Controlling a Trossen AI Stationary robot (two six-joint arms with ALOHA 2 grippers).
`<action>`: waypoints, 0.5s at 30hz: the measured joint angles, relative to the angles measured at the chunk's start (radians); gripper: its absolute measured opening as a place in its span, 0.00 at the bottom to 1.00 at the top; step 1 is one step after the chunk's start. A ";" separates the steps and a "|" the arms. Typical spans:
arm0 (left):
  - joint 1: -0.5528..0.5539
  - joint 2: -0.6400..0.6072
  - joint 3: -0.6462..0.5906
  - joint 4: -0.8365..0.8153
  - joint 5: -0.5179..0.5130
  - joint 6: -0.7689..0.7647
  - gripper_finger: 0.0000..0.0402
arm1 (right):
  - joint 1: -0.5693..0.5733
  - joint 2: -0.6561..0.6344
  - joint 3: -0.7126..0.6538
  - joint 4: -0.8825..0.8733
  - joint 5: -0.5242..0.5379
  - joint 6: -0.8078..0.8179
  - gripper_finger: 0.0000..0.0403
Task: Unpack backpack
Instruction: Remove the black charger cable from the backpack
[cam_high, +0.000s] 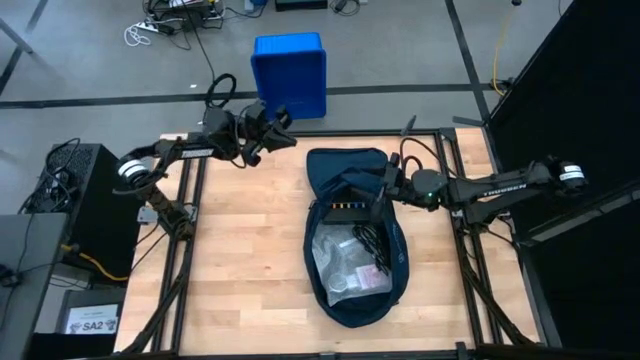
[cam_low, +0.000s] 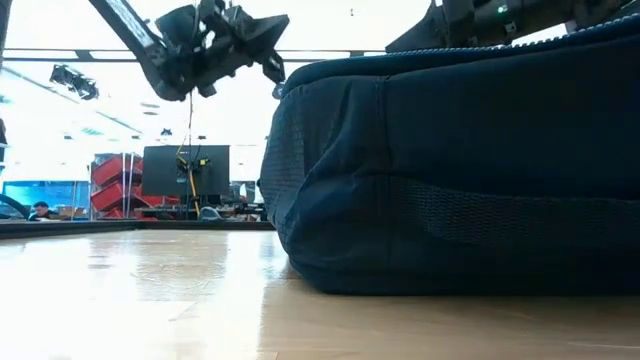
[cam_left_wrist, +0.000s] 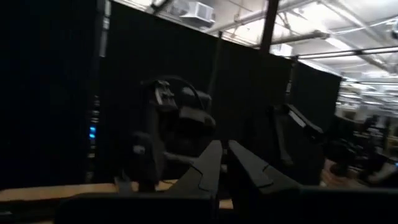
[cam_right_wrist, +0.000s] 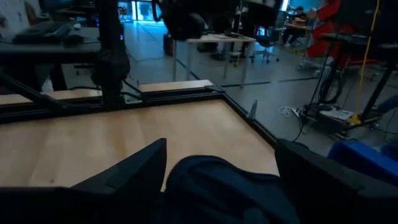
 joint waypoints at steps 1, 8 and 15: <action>-0.001 -0.033 0.000 -0.079 -0.020 0.049 0.00 | -0.001 0.000 0.000 0.001 0.000 -0.003 0.66; -0.008 -0.289 0.064 -1.036 -0.320 0.633 0.00 | -0.002 0.000 0.000 0.000 -0.004 -0.046 0.62; -0.149 -0.443 0.081 -1.594 -0.711 0.887 0.00 | -0.002 0.000 0.000 -0.024 -0.005 -0.054 0.58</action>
